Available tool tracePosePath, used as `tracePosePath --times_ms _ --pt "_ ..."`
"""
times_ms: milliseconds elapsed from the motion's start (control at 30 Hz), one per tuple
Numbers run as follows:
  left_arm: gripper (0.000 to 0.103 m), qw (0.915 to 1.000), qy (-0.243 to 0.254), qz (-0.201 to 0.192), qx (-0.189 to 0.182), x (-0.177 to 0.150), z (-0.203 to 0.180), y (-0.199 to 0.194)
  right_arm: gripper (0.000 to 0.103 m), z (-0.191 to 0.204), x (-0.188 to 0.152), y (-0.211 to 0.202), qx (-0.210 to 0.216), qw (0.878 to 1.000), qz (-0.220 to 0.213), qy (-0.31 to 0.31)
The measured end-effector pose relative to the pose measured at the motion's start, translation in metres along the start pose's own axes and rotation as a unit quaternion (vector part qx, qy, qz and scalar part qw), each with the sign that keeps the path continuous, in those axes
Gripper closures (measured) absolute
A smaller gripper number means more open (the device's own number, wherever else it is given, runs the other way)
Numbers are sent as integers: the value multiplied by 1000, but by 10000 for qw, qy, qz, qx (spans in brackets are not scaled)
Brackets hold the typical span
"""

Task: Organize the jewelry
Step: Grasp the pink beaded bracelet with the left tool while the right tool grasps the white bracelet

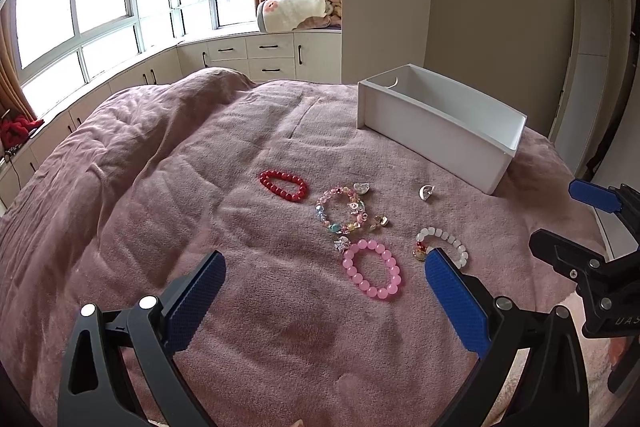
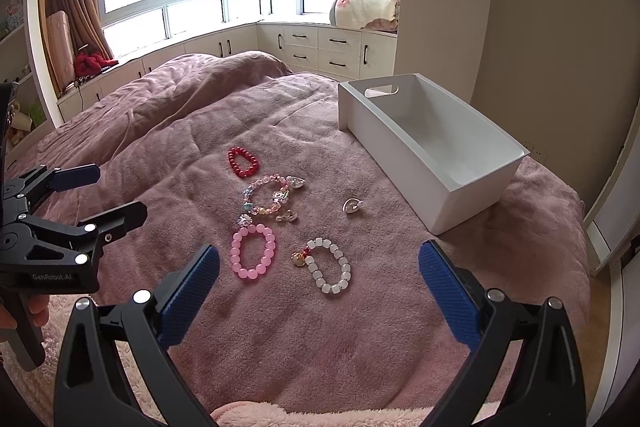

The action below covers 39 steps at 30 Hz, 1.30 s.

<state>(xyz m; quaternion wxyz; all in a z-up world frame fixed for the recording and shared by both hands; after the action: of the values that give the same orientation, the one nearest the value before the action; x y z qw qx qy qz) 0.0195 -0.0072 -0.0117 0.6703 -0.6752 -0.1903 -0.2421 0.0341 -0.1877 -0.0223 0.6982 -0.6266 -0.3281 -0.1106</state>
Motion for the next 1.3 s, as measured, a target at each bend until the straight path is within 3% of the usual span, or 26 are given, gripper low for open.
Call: tracePosePath --times_ms 133,267,433,567,600,633,700,900,1033,1233,1300 --pt "2 10000 23 -53 -76 8 -2 15 6 -7 7 16 -162 9998 10 79" --pt "2 9999 38 3 -154 18 -1 37 17 -17 18 44 38 9994 323 100" --pt "2 9990 65 128 -423 28 -1 61 19 -23 29 74 129 9979 629 69" --pt "5 9984 276 335 -360 33 -6 83 34 -26 36 102 105 9948 1010 -55" --pt "12 9980 331 385 -365 33 -7 88 38 -27 37 111 66 9933 1149 -77" --pt "27 9975 371 464 -393 33 -8 95 41 -29 38 119 18 9912 1320 -74" --pt "38 9956 366 727 -468 32 -7 109 50 -32 36 135 -4 9860 1668 -16" --pt "40 9888 321 1302 -659 25 -6 143 51 -36 25 157 4 9768 2138 -95" --pt "59 9824 254 1678 -779 19 -9 165 61 -37 18 170 -27 9720 2350 -21" --pt "60 9788 406 1893 -672 11 -19 181 59 -35 12 176 -142 9691 2460 -130" --pt "70 9772 376 1933 -792 9 -20 183 59 -36 10 179 -112 9664 2567 -92"
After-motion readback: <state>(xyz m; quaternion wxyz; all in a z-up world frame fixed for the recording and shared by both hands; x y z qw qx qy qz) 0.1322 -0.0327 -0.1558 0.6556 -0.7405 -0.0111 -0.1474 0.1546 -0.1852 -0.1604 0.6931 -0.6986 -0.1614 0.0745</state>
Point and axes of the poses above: each gripper's, at about its wrist camera, not at the fingertips, and y roughly the way its jaws point, z to its left, x to its top, the point moved 1 cm from there along y, roughly the way its jaws point, and after that the axes turned 12 degrees about z, right-handed, at the moved point
